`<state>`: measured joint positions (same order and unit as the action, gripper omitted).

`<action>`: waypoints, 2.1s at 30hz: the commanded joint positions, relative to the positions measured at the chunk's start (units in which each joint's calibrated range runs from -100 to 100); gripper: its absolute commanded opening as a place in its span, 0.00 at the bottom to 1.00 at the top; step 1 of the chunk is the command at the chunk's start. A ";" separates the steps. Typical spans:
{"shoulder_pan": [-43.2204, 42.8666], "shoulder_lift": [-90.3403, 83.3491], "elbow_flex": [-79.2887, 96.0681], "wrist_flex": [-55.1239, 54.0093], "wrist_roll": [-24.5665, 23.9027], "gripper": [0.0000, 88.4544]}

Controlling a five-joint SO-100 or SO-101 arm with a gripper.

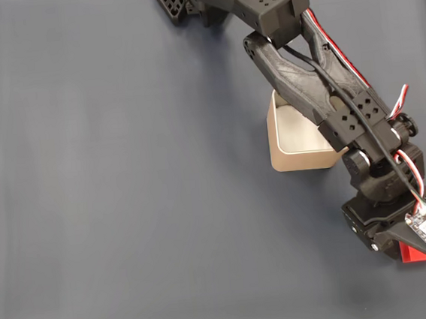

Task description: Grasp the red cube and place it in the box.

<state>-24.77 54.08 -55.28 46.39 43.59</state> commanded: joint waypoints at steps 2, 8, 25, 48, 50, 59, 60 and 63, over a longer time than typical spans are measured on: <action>-0.19 -0.38 -0.23 -2.03 -0.29 0.54; -0.19 0.31 -0.23 -3.01 -0.63 0.53; 0.02 1.01 -0.23 -4.24 -1.17 0.39; 0.31 0.57 0.59 -3.91 -0.15 0.23; 0.31 0.40 1.13 -3.91 0.05 0.23; 0.24 -0.47 2.14 -4.24 0.00 0.24; 0.16 -0.55 2.14 -4.24 -0.10 0.25; 0.09 -0.81 2.14 -4.33 -0.78 0.29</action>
<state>-24.77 55.95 -52.64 42.57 43.59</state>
